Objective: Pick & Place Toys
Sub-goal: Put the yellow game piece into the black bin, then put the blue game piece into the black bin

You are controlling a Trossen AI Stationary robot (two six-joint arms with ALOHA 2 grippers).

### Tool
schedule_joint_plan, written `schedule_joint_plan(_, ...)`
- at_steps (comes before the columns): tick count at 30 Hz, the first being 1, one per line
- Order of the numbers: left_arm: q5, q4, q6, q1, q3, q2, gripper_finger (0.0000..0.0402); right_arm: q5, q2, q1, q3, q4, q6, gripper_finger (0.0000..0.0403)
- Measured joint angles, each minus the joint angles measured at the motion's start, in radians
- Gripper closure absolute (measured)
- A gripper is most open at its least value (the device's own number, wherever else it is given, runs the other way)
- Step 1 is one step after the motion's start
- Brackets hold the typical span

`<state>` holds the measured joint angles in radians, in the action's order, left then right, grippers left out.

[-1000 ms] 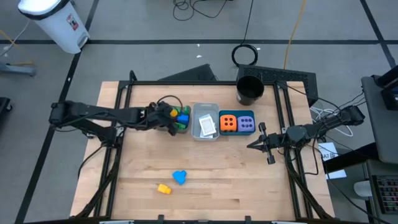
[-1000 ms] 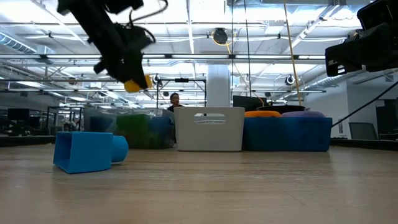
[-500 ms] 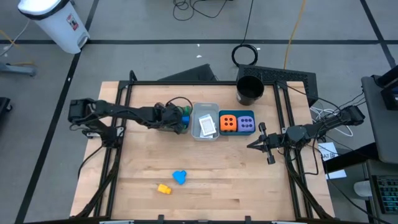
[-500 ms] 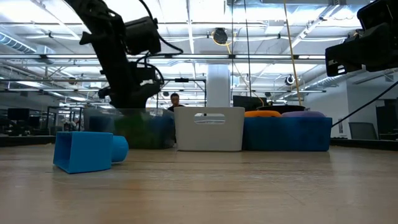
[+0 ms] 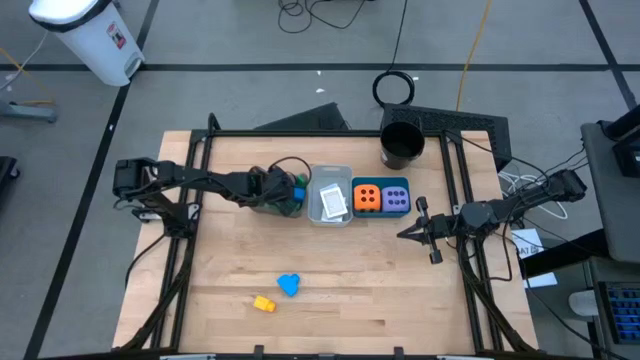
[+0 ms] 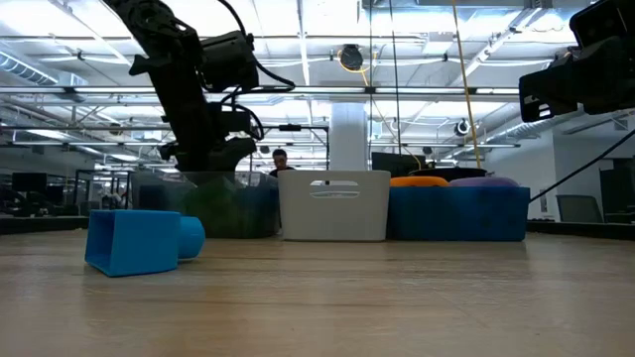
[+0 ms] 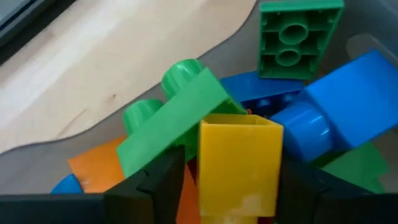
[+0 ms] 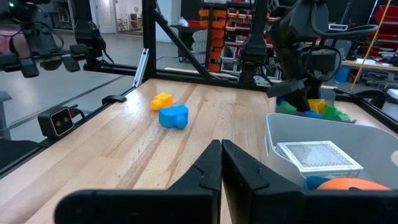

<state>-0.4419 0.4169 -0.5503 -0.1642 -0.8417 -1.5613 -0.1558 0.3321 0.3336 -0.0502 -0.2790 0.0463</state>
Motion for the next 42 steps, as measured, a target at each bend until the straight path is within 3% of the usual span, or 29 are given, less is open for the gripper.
schedule_joint_plan(6,0.128,0.012,0.1,0.0,0.0,0.084,0.015,0.0,0.0,0.0,0.0,0.0,0.004,0.0399)
schedule_joint_plan(9,0.139,0.01,0.103,0.0,-0.002,0.165,0.0137,0.0,0.0,0.0,0.0,0.0,0.03,0.0398)
schedule_joint_plan(16,0.148,0.016,0.102,0.005,-0.002,0.356,0.0131,0.0,0.0,0.0,0.0,0.0,0.045,0.0399)
schedule_joint_plan(23,0.291,-0.028,0.097,0.117,-0.002,0.482,0.013,0.0,0.0,0.0,0.0,0.0,0.045,0.0399)
schedule_joint_plan(27,0.351,-0.092,0.104,0.259,-0.002,0.484,0.013,0.0,0.0,0.0,0.0,0.0,0.045,0.0399)
schedule_joint_plan(33,0.359,-0.186,0.132,0.482,-0.003,0.412,0.013,0.0,0.0,0.0,0.0,0.0,0.045,0.0399)
schedule_joint_plan(42,0.354,-0.198,0.184,0.672,-0.003,0.2,0.013,0.0,0.0,0.0,0.0,0.0,0.045,0.0398)
